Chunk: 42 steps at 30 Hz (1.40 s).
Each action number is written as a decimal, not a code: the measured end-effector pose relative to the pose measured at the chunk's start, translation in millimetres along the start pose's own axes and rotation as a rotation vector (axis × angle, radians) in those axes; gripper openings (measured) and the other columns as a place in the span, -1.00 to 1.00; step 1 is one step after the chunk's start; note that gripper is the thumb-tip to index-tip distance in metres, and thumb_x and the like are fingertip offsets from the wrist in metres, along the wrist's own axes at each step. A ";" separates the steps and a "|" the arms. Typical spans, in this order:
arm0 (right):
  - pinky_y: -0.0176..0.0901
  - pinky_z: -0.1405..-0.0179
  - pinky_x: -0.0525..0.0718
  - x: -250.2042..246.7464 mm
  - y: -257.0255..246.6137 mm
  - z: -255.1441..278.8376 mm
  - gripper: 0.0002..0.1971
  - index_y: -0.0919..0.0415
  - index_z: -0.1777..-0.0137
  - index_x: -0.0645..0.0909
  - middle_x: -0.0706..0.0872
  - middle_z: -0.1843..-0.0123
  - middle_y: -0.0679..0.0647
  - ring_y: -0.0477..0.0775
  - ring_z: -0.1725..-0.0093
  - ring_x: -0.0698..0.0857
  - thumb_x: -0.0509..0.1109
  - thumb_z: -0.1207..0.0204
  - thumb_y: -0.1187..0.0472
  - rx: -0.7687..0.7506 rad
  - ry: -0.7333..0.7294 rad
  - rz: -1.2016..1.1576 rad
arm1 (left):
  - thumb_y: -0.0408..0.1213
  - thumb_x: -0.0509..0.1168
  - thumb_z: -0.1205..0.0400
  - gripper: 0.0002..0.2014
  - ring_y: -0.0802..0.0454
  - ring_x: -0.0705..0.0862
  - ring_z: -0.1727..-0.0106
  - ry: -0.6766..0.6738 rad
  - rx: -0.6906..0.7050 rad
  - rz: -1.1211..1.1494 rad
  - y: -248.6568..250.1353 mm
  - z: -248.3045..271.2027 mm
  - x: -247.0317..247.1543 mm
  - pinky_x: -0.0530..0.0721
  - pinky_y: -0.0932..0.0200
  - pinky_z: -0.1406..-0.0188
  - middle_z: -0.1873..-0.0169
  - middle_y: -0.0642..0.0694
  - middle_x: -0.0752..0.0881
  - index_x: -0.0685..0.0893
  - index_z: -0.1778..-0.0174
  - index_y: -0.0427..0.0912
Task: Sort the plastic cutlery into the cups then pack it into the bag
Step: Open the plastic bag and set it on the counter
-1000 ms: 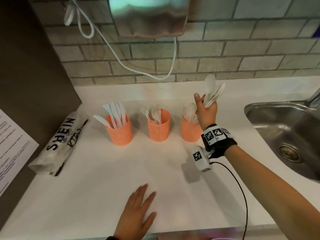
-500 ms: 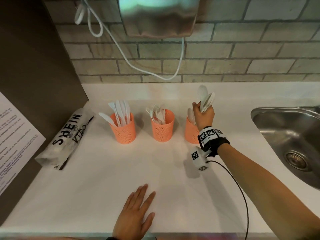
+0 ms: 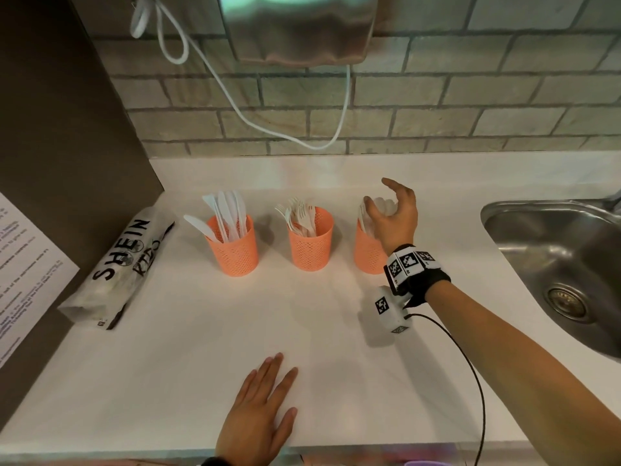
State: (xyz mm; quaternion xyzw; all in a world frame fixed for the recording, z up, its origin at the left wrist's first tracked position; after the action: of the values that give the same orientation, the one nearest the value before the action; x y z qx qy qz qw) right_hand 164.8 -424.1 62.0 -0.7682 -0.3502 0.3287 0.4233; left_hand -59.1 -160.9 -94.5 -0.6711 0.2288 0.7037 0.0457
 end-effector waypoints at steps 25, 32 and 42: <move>-0.13 0.29 0.61 265.1 -100.2 201.5 -0.56 0.21 -0.11 0.42 0.59 0.23 0.09 0.09 0.33 0.63 0.26 -0.53 -0.18 0.388 -1.331 0.129 | 0.25 -0.16 -0.66 -0.38 0.13 -0.12 -0.66 0.069 -0.478 -0.043 -109.9 104.3 -26.1 -0.09 0.04 -0.56 -0.65 0.00 0.06 0.09 -0.62 0.10; 0.21 -0.35 0.53 358.6 -101.8 223.7 0.02 0.29 -0.59 0.07 0.33 -0.57 0.27 0.34 -0.43 0.48 0.32 -0.33 -0.38 0.630 -1.130 0.103 | 0.30 -0.14 -0.63 -0.35 0.14 -0.18 -0.66 0.034 -0.643 -0.050 -147.2 132.9 -34.2 -0.10 0.09 -0.56 -0.58 -0.10 0.29 0.17 -0.61 0.09; -0.01 -0.34 0.45 396.0 -110.3 244.8 0.00 0.34 -0.57 0.14 0.36 -0.54 0.24 0.26 -0.47 0.43 0.44 -0.32 -0.29 0.618 -1.036 0.236 | 0.28 -0.18 -0.65 -0.37 0.09 -0.14 -0.66 0.076 -0.602 -0.072 -147.6 131.7 -40.6 -0.01 0.10 -0.52 -0.56 0.00 0.28 0.21 -0.59 0.07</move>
State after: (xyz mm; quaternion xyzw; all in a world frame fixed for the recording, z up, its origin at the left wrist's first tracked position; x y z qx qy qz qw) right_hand 153.2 45.8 -27.6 -0.3839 -0.3118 0.7902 0.3619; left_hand -122.0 31.0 -94.5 -0.6880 -0.0124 0.7121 -0.1391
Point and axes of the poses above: each hand's wrist, its own z-axis away from the middle knuckle, its own x-axis out of the palm, y = z × x, the point moved 5 cm from there along -z, towards the middle knuckle
